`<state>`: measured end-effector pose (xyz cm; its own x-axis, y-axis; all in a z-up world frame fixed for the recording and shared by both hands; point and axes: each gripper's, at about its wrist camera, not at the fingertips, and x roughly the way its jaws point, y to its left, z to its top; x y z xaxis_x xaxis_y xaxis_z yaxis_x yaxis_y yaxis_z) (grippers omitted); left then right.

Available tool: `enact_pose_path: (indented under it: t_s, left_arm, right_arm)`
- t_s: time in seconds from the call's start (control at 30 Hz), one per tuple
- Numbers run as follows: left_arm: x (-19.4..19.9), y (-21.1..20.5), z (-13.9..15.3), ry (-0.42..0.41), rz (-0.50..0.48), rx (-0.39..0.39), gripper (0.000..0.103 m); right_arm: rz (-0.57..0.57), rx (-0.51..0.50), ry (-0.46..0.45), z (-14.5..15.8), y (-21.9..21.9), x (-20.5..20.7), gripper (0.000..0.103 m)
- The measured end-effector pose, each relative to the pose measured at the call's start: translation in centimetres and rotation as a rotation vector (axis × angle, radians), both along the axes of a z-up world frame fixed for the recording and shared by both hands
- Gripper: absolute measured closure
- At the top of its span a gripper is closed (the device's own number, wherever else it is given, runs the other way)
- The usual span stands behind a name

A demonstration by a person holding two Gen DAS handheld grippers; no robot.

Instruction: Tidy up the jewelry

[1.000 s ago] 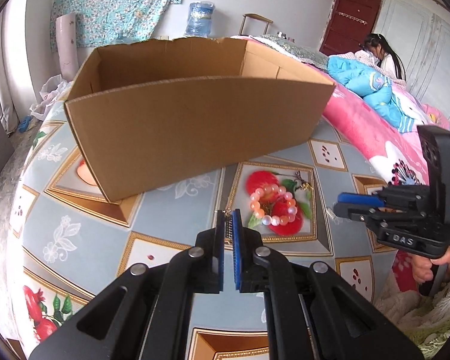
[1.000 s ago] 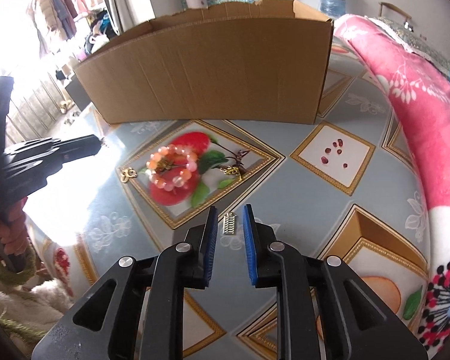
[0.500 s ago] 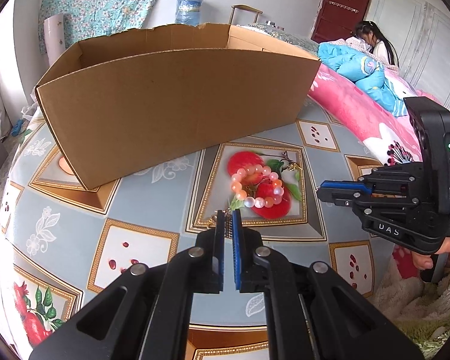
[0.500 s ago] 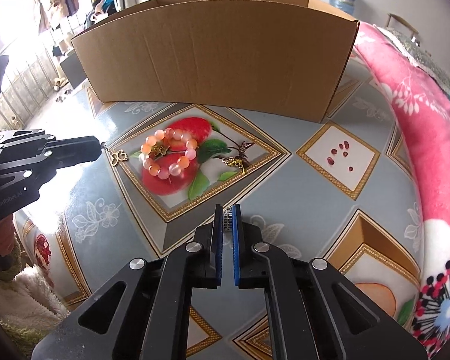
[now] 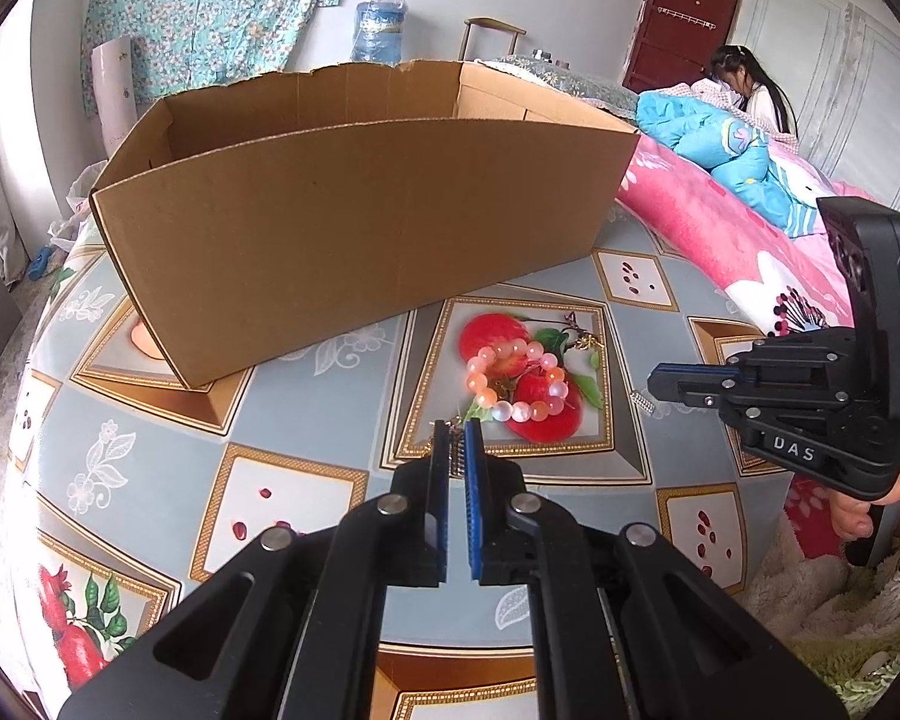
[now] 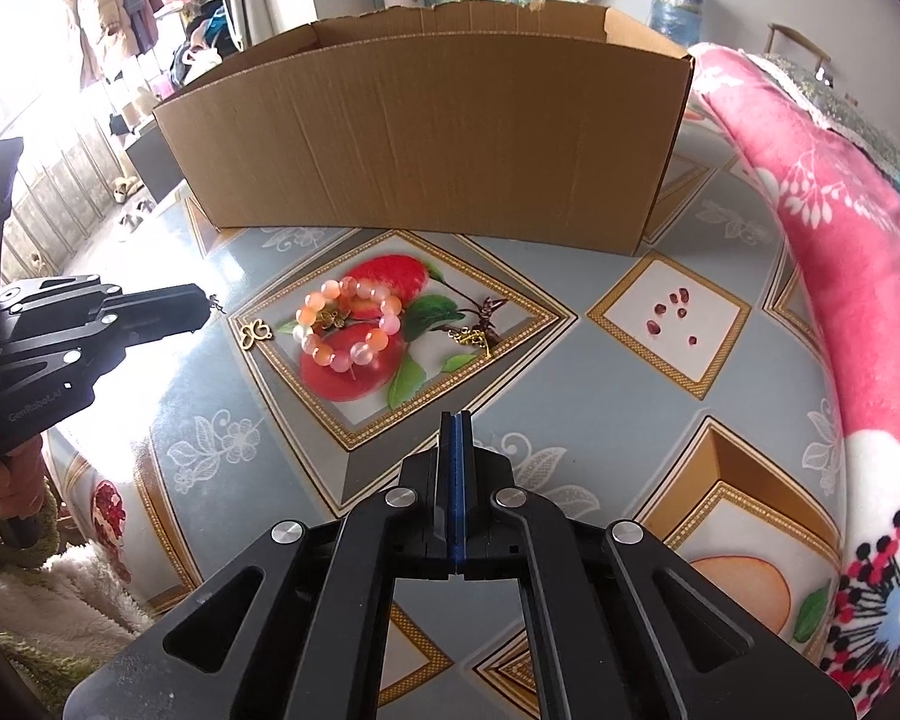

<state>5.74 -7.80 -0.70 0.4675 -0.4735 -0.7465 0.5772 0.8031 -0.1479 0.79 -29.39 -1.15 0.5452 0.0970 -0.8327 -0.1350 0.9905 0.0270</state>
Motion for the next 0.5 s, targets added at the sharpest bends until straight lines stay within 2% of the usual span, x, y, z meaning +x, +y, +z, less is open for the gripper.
enact_pose_path:
  t_s: [0.13, 0.2, 0.5]
  left_arm:
    - [-0.1, 0.0, 0.0, 0.001, 0.002, -0.001, 0.099]
    - [-0.1, 0.0, 0.0, 0.004, 0.001, -0.001, 0.099]
    - [0.1, -0.1, -0.5, 0.017, -0.001, -0.001, 0.099]
  right_arm:
    - [-0.005, 0.03, 0.025, -0.1, -0.1, -0.1, 0.1]
    - [-0.008, 0.027, 0.042, -0.4, 0.0, -0.2, 0.094]
    - [0.011, 0.038, 0.08, -0.9, 0.3, -0.4, 0.094]
